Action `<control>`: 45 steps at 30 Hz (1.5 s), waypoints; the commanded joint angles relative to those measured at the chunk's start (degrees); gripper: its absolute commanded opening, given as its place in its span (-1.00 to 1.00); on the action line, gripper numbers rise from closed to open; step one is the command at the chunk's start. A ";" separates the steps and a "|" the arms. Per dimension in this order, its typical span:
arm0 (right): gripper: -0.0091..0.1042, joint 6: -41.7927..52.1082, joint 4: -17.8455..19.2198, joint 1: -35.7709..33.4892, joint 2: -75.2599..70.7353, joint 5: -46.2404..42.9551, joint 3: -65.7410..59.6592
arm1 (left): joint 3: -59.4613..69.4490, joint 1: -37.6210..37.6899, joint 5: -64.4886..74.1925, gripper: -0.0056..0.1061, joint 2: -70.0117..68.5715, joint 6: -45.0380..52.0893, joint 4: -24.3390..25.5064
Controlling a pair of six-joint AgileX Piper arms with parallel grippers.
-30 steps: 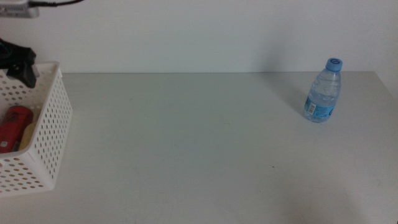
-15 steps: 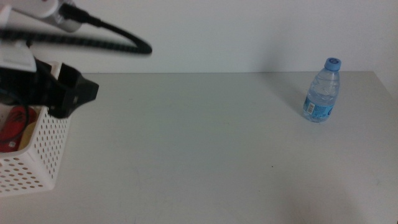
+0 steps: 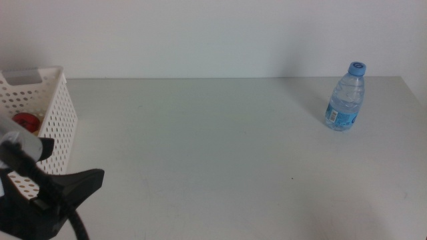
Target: Use arms to grab the bottles and put them into the dustbin to the left of the table.
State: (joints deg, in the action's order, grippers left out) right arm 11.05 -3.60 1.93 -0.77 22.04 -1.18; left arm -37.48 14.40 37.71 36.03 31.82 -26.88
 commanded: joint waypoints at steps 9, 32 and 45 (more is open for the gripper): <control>0.70 0.69 0.28 0.28 -1.26 -3.56 0.10 | -2.38 3.60 -2.33 0.78 1.40 0.22 -7.10; 0.70 0.69 0.28 0.28 -1.26 -3.56 0.10 | -3.72 25.39 -20.98 0.78 2.68 -22.09 21.64; 0.70 0.69 0.28 0.28 -1.26 -3.56 0.10 | 0.72 15.25 -19.91 0.78 1.61 -25.76 18.38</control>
State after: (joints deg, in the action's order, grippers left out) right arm 11.05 -3.60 1.93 -0.77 22.04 -1.18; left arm -35.08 29.70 21.83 37.73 6.85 -7.36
